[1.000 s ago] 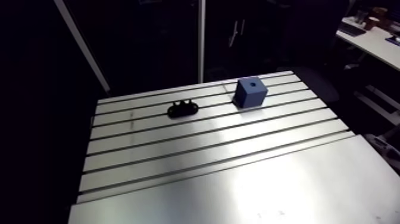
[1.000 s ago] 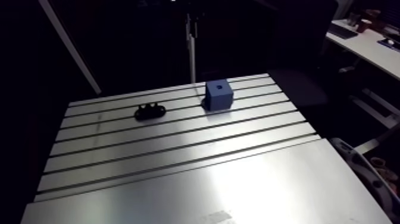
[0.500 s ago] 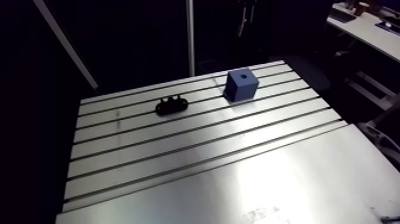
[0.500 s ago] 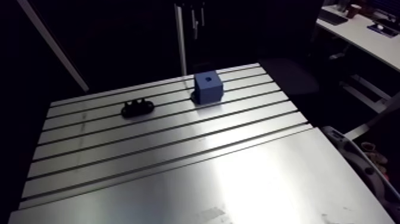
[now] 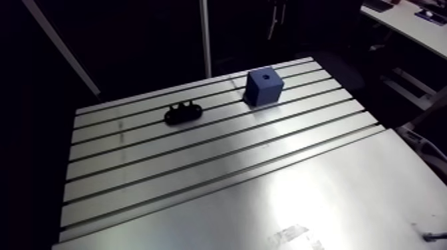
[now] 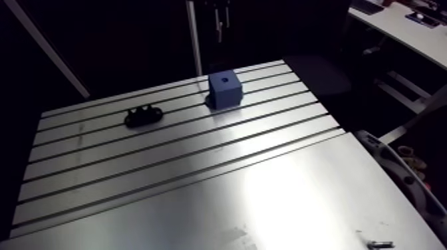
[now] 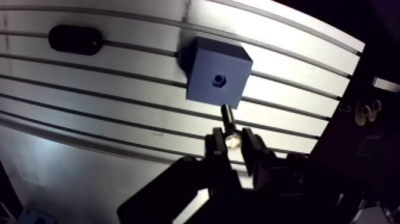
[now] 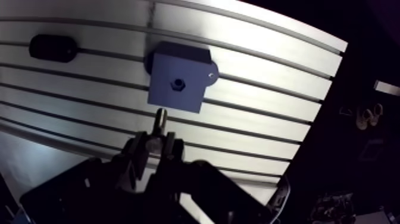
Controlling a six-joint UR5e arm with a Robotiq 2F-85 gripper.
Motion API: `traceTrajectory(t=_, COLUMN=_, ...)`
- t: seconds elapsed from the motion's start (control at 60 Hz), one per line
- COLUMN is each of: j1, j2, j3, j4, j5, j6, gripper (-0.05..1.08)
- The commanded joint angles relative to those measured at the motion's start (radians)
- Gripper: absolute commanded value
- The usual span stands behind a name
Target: Pick up the M10 bolt and insert it into the hex recess until seated.
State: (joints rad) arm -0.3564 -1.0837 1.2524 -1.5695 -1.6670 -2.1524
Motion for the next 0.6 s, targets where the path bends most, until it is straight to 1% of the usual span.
traceTrajectory(t=0.017, j1=-0.006, j2=0.024, j3=-0.002, j4=0.004, j5=-0.001, j6=-0.011, gripper=0.80)
traceTrajectory(t=0.217, j1=-0.004, j2=0.038, j3=-0.003, j4=0.014, j5=0.000, j6=-0.013, gripper=0.80)
traceTrajectory(t=0.367, j1=-0.006, j2=0.055, j3=-0.012, j4=0.043, j5=-0.001, j6=-0.011, gripper=0.80)
traceTrajectory(t=0.467, j1=-0.006, j2=0.060, j3=-0.014, j4=0.047, j5=-0.007, j6=-0.007, gripper=0.79)
traceTrajectory(t=0.483, j1=-0.006, j2=0.063, j3=-0.014, j4=0.047, j5=-0.011, j6=-0.006, gripper=0.79)
traceTrajectory(t=0.55, j1=-0.006, j2=0.070, j3=-0.014, j4=0.047, j5=-0.016, j6=-0.002, gripper=0.79)
traceTrajectory(t=0.6, j1=-0.006, j2=0.071, j3=-0.014, j4=0.047, j5=-0.016, j6=-0.001, gripper=0.79)
